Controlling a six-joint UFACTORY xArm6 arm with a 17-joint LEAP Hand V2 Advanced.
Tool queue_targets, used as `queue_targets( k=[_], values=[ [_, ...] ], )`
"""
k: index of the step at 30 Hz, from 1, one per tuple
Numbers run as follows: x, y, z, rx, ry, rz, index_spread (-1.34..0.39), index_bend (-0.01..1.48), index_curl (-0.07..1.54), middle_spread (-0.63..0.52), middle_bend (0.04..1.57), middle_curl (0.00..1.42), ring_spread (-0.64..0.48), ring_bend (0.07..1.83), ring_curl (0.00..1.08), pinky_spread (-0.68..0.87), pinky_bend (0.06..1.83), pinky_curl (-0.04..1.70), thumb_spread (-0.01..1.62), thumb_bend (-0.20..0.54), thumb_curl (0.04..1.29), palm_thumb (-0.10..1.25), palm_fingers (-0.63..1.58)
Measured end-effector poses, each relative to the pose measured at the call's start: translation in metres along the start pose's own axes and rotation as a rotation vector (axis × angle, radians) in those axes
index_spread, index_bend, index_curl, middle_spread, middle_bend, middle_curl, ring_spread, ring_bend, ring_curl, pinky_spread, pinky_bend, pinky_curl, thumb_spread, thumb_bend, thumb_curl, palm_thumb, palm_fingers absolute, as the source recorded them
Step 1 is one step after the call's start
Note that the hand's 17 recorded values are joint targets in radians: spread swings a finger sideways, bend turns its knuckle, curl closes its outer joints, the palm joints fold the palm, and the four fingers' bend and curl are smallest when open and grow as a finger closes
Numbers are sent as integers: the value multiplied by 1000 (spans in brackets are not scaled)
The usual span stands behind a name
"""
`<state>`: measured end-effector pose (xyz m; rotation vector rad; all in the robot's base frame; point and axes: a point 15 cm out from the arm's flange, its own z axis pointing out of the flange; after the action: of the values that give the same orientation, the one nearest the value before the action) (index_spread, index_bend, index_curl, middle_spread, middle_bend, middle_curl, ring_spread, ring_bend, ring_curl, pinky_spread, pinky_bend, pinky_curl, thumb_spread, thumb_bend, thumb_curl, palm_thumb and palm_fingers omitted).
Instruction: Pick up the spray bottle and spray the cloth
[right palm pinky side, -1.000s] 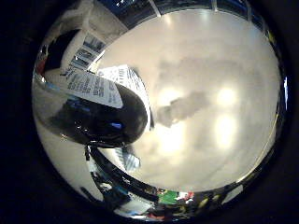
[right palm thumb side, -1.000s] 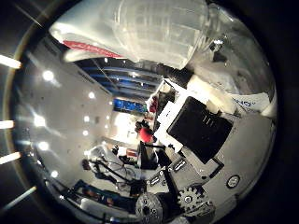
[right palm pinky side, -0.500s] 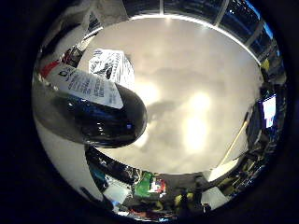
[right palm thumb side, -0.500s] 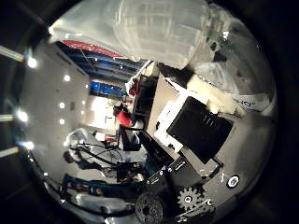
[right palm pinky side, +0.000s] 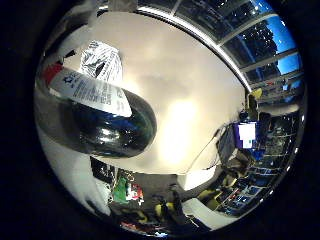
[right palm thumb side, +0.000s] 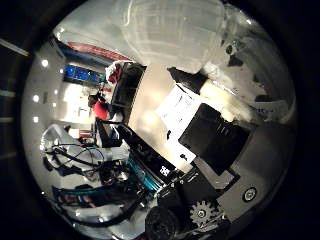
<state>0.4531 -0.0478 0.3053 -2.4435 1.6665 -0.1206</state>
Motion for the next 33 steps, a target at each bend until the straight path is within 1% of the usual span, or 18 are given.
queue_targets(
  k=[4, 7, 12, 15, 19, 26, 28, 33],
  values=[
    [-18, -13, -2, -16, 68, -49, -181, 1232, 746, -96, 1413, 647, -209, 1368, 733, -152, 983, 1498, 1016, -15, 680, 1009, 1133],
    [-35, -17, 6, -47, 106, -68, -181, 1232, 746, -96, 1414, 645, -210, 1365, 737, -152, 981, 1502, 1014, -15, 684, 1009, 1133],
    [-65, -4, 57, -99, 113, -100, -181, 1231, 745, -96, 1414, 643, -212, 1359, 744, -152, 983, 1508, 1013, -15, 688, 1008, 1135],
    [-82, 11, 88, -159, 123, -131, -181, 1231, 745, -96, 1418, 645, -212, 1357, 748, -152, 983, 1511, 1009, -16, 690, 1004, 1135],
    [-84, 9, 91, -166, 130, -137, -181, 1231, 745, -96, 1418, 646, -213, 1354, 752, -152, 984, 1514, 1003, -15, 692, 1005, 1135],
    [-83, -14, 69, -119, 145, -142, -181, 1233, 744, -96, 1413, 642, -215, 1354, 761, -152, 982, 1516, 999, -15, 694, 1006, 1137],
    [-85, -14, 76, -131, 141, -137, -181, 1232, 744, -96, 1414, 642, -215, 1353, 763, -152, 982, 1517, 998, -15, 694, 1006, 1135],
    [-91, -11, 113, -198, 120, -113, -181, 1231, 744, -96, 1418, 642, -216, 1350, 768, -152, 981, 1518, 998, -15, 695, 1006, 1136]
  ],
)
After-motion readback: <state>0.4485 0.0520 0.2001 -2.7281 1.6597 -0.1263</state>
